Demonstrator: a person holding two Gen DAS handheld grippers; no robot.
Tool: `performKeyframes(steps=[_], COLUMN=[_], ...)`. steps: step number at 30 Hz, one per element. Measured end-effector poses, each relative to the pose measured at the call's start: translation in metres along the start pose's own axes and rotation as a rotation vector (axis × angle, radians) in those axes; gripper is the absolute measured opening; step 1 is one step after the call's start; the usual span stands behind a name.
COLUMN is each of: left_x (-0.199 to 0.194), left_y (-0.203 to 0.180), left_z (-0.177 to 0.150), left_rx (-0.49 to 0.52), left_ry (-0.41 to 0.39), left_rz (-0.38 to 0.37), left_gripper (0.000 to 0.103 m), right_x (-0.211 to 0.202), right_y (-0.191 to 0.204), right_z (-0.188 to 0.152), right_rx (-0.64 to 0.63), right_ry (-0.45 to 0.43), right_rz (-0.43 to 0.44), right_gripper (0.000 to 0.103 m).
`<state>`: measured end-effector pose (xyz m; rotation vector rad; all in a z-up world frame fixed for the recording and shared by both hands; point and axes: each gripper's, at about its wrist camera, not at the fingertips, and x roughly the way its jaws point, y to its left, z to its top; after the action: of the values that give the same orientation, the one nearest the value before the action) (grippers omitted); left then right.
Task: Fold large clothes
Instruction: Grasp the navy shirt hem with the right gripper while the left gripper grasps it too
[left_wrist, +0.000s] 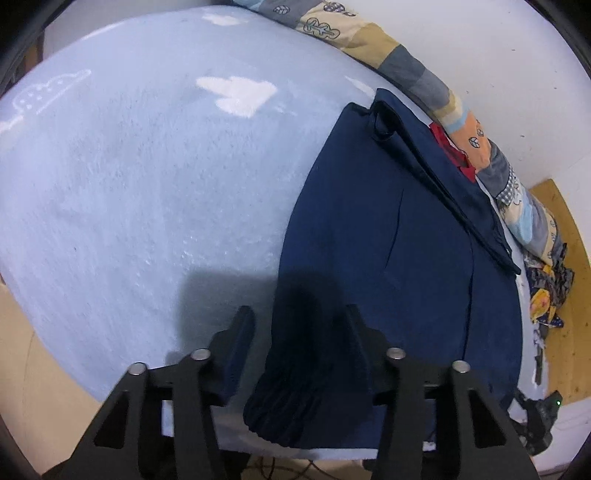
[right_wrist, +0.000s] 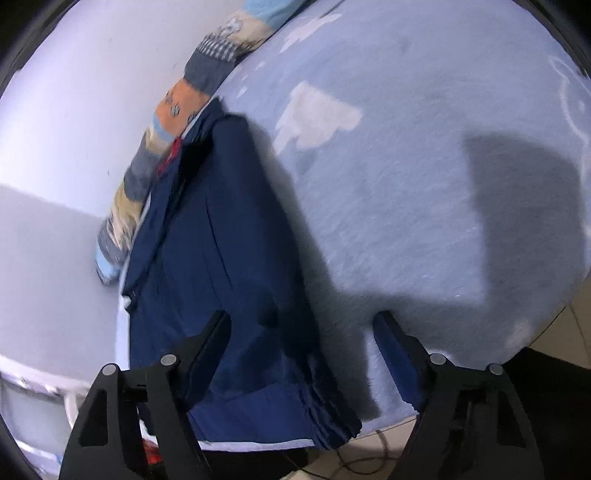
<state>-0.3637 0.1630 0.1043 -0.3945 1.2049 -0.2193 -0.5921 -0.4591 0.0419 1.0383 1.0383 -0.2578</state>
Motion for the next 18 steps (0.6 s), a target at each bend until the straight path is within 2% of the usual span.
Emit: performKeyframes(steps=[1,2,6,9,10,11,13,16,18], left_x=[0.000,0.001,0.003,0.004,0.004,0.000,0.002,0.005,0.009], left_y=[0.002,0.003,0.004,-0.001,-0.002,-0.005,-0.007,-0.011,-0.017], left_z=[0.000,-0.002,-0.004,-0.007,-0.006,-0.011,-0.015,-0.015,-0.018], left_rx=[0.006,0.013,0.034,0.044,0.059,0.068,0.066,0.060,0.100], left_ry=[0.006,0.009,0.008,-0.003,-0.012,-0.012,-0.010,0.000,0.021], left_rz=[-0.004,-0.006,0.000,0.037,0.067,0.098,0.158,0.133,0.116], left_gripper=[0.038,0.030,0.029,0.040,0.047,0.063,0.077,0.074,0.062], right_x=[0.002,0.006,0.020,0.019,0.019,0.021,0.022,0.022,0.022], right_y=[0.004,0.008,0.039,0.044,0.040,0.038,0.034,0.035,0.035], right_z=[-0.002,-0.005,-0.015,-0.014,-0.013,-0.014,-0.014,-0.015,-0.014], right_rx=[-0.018,-0.036,-0.152,-0.182,-0.172,-0.162,-0.150,-0.163,-0.161], right_ry=[0.011,0.033,0.108,0.092,0.088,0.085,0.094,0.101,0.101], right_rz=[0.009,0.036,0.114,0.091,0.060,0.032,0.019,0.015,0.015], right_gripper=[0.079,0.068,0.064,0.063,0.063,0.059,0.056,0.057,0.058])
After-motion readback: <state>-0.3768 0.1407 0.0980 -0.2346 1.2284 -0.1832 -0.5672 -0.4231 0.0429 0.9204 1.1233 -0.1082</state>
